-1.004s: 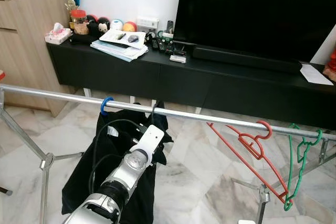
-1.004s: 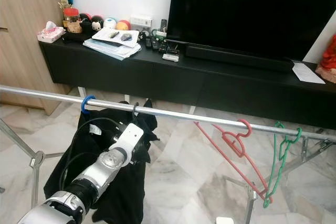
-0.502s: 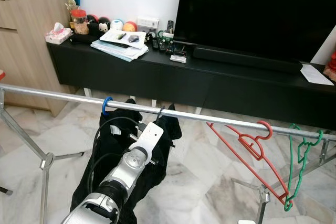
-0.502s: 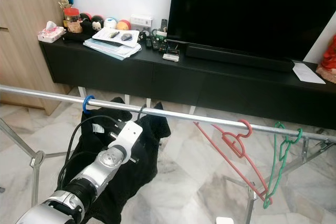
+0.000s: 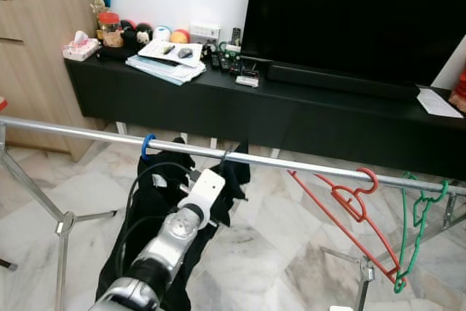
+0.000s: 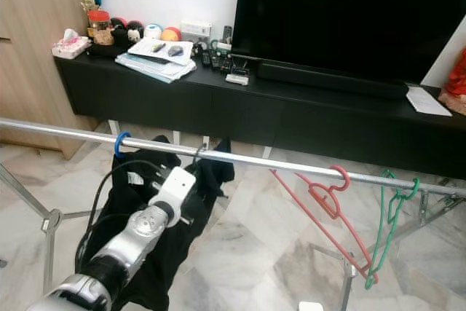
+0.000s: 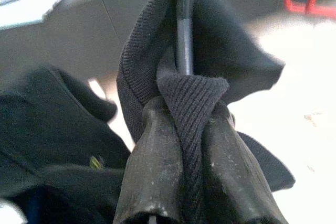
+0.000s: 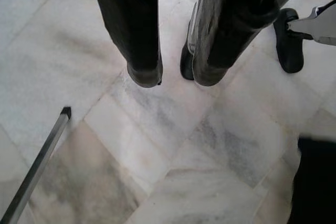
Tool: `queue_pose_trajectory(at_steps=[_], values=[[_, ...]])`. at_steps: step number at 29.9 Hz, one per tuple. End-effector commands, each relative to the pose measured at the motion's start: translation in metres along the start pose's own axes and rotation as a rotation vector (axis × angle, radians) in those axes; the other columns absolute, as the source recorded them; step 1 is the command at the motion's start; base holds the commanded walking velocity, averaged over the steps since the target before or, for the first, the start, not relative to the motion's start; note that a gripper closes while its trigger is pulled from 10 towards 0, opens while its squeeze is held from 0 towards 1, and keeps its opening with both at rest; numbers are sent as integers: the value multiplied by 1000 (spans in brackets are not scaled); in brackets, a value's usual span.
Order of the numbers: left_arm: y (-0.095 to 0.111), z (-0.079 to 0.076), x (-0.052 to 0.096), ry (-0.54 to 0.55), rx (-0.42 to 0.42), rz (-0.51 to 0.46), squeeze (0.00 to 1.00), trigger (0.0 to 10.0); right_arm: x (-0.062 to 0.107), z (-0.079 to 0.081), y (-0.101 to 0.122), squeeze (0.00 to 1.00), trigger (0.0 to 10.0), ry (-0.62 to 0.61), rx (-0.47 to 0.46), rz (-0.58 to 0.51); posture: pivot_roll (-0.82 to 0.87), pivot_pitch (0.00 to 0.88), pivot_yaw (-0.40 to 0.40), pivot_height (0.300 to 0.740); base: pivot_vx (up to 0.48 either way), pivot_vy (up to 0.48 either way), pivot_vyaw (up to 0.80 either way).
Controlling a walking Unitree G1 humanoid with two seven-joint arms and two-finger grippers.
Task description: Hang hanger
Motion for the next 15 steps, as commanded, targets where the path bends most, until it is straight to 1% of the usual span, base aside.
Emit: queue_pose_trajectory(at_steps=[1,2,4,5,6,7,8,9,11,13,15], values=[[18,10,5,20,-12,-86,0,0,1,-3,0,0,10000,-9,-17,-8,73,0,-103,740,0,0,0],[18,10,5,20,-12,-86,0,0,1,-3,0,0,10000,-9,-17,-8,73,0,-103,740,0,0,0],[12,18,21,33,-20,-100,0,0,1,-3,-1,0,10000,-7,-19,-5,90,0,-102,740,0,0,0],[11,21,27,39,-25,-105,0,0,1,-3,-1,0,10000,-7,-18,-4,93,0,-101,740,0,0,0],[11,21,27,39,-25,-105,0,0,1,-3,-1,0,10000,-7,-18,-4,93,0,-101,740,0,0,0],[11,23,30,43,-28,-108,0,0,1,-2,-2,0,10000,-6,-17,-3,93,0,-101,740,0,0,0],[1,29,42,61,-38,-84,0,9059,1,-2,-3,0,10000,-5,-17,-1,102,0,-95,740,0,0,0],[-5,33,49,71,-34,-72,0,10000,1,-2,-3,0,10000,-5,-18,-1,103,0,-88,740,0,0,0],[-16,38,62,88,-29,-48,0,10000,1,-2,-4,0,10000,-5,-22,-1,104,0,-83,740,0,0,0],[-16,38,62,88,-29,-48,0,10000,1,-2,-4,0,10000,-5,-22,-1,104,0,-83,740,0,0,0],[-28,39,78,83,-37,-24,0,10000,1,-2,-5,0,10000,-5,-23,0,113,0,-82,740,0,0,0]])
Point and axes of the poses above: a point about 5 cm out from each wrist's last joint towards the gripper, its own x axis pointing back from the gripper into the wrist, its own y axis along the axis of the wrist's last joint, z = x × y, the point moved 6 cm from there along -x, pointing out of the wrist towards the gripper, and after that the axes turned 7 degrees about -x, right-handed, at the moved point
